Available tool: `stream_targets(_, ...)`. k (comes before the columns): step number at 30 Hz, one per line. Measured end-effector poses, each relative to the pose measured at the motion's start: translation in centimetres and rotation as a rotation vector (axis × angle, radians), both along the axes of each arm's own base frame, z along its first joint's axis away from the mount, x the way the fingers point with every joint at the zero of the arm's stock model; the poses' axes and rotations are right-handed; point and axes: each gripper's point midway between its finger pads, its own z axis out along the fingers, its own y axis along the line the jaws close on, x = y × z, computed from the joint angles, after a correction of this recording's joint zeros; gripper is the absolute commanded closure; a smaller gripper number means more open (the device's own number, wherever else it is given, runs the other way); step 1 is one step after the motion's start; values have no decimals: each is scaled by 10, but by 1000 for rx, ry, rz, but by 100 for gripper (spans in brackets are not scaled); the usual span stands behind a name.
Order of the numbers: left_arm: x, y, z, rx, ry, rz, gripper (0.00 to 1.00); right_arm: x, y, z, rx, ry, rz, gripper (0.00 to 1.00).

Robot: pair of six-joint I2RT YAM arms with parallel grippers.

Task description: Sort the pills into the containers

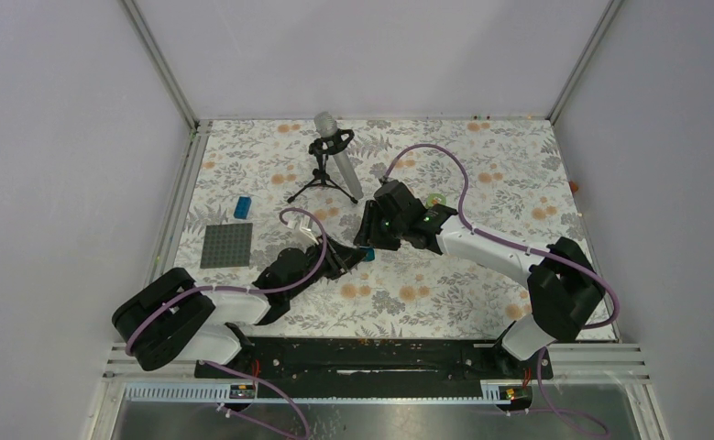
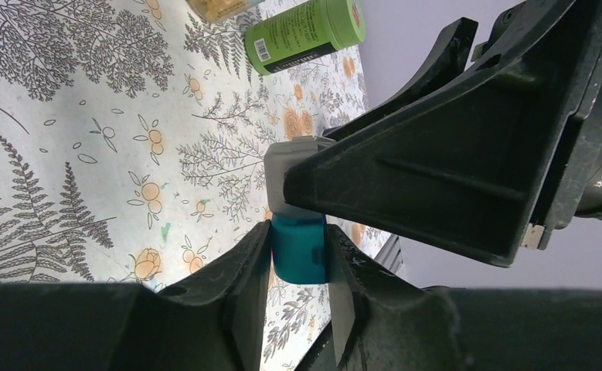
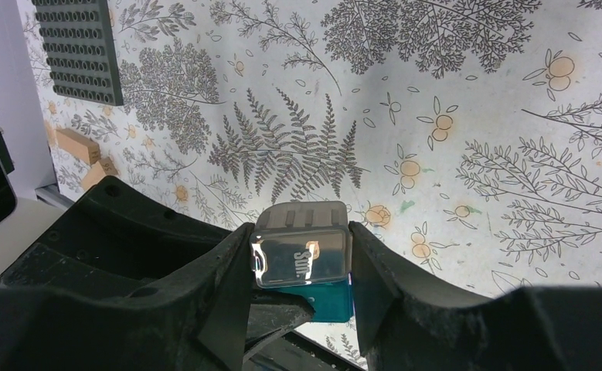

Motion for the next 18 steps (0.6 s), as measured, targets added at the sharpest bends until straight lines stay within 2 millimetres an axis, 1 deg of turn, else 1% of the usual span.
stream_targets(3, -1, 1, -1, -5, 6, 1, 84, -1, 1, 1, 7, 5, 7, 60)
stream_targets(9, 0, 2, 0, -15, 10, 8, 87, -1, 2, 1, 15, 3, 21, 56)
stream_targets(11, 0, 4, -1, -14, 12, 10, 91, -2, 3, 1, 20, 1, 29, 51)
stream_targets(14, 0, 5, -1, -13, 13, 12, 100, -2, 5, 0, 28, -3, 40, 38)
stream_targets(16, 0, 7, -3, -10, 15, 17, 100, -5, 7, -1, 45, 2, 54, 32)
stream_targets(18, 1, 10, -5, -4, 20, 23, 100, -8, 7, -1, 55, 0, 59, 30)
